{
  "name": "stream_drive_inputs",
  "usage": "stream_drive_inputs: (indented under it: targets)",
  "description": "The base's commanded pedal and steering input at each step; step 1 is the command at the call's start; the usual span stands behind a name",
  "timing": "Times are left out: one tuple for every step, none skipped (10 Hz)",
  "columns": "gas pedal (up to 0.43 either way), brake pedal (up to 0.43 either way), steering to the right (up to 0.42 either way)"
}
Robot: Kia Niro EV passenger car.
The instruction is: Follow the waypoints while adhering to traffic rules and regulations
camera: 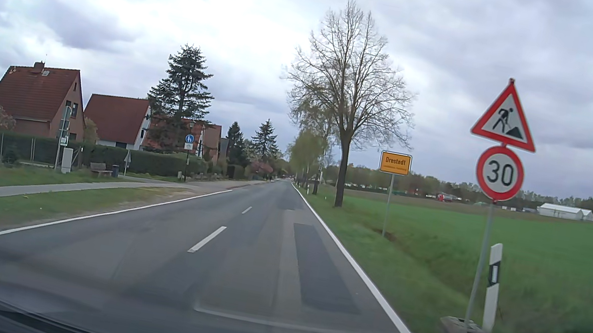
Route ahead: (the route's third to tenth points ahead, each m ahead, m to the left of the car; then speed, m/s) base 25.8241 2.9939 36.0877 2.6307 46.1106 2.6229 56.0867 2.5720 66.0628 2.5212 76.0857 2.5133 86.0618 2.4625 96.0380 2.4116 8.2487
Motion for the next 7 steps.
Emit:
stream_drive_inputs:
  targets:
    - [0.0, 0.183, -0.005]
    - [0.0, 0.177, -0.005]
    - [0.0, 0.171, -0.005]
    - [0.0, 0.171, -0.005]
    - [0.0, 0.152, -0.005]
    - [0.0, 0.122, -0.005]
    - [0.0, 0.091, -0.005]
